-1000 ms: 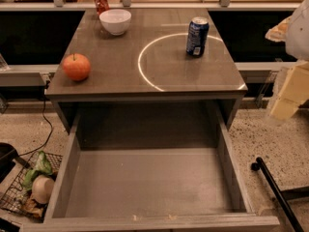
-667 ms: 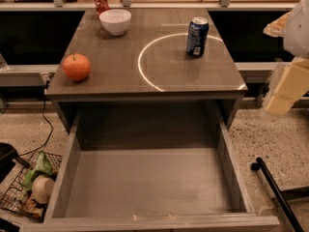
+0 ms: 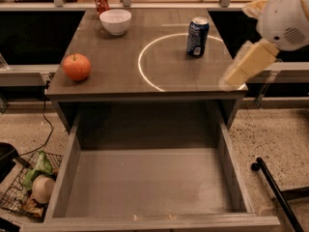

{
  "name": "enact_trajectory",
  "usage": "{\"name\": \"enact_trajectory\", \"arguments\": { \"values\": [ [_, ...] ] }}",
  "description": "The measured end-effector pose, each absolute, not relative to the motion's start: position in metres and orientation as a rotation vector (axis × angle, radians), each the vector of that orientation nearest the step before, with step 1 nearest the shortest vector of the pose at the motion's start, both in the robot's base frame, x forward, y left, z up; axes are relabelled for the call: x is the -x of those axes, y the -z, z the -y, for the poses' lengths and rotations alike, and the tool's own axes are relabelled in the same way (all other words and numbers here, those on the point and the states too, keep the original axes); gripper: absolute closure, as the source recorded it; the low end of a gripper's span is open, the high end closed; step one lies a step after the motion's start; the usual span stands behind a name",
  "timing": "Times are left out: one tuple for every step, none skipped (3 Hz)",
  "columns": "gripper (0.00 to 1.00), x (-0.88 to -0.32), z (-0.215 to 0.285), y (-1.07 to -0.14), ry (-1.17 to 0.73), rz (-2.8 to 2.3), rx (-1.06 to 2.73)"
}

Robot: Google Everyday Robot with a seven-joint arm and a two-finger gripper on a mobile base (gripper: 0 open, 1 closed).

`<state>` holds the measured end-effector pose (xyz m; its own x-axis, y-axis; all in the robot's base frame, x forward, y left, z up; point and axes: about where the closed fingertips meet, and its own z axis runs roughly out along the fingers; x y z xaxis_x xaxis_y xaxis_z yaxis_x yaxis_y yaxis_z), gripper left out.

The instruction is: Place apple into top drawer

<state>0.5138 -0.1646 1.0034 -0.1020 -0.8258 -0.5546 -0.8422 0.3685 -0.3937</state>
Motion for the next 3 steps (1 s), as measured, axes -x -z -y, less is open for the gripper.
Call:
{"name": "enact_trajectory", "arguments": {
  "values": [
    [0.0,-0.564,0.122,-1.017,-0.191,-1.704,1.325],
    [0.0,-0.594,0.081,-1.025,-0.367,-1.549,1.22],
    [0.0,-0.606,0.037,-1.026,-0.538,-1.446,1.141]
  ]
}}
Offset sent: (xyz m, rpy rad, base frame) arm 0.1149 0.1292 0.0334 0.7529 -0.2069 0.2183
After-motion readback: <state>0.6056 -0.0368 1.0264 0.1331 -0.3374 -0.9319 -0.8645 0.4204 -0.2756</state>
